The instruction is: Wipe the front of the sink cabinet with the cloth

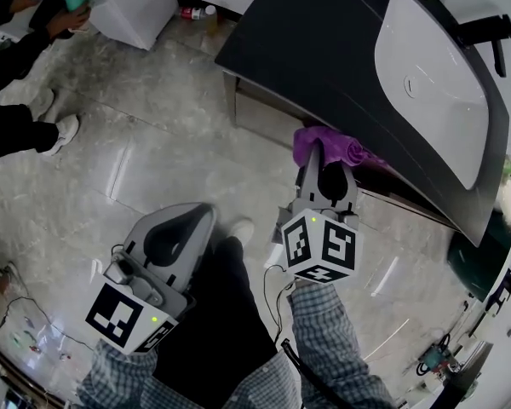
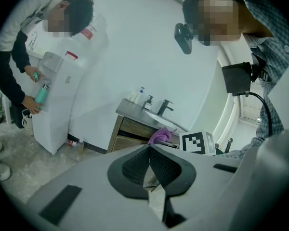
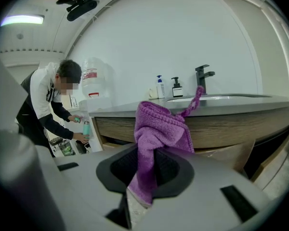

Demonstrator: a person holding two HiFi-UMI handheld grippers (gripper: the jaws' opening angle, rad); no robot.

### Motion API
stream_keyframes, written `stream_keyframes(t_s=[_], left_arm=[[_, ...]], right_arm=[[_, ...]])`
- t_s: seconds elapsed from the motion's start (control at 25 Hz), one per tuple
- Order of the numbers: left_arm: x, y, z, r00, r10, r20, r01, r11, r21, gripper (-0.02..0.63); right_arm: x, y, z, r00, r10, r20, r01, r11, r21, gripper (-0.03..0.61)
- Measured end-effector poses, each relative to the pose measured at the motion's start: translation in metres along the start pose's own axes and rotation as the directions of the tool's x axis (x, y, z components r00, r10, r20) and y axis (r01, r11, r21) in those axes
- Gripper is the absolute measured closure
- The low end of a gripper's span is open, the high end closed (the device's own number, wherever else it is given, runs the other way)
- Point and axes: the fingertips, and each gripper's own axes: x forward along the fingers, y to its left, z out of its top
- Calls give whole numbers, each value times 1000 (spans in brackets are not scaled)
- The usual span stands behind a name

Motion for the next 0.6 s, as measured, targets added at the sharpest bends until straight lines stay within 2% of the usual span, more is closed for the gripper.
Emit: stream_keyframes(t_s=[0.6], left_arm=[[-33, 38, 3, 996, 82, 36, -81, 996, -27, 603]], right_arm=[[29, 75, 2, 991, 134, -3, -134, 991, -27, 506]])
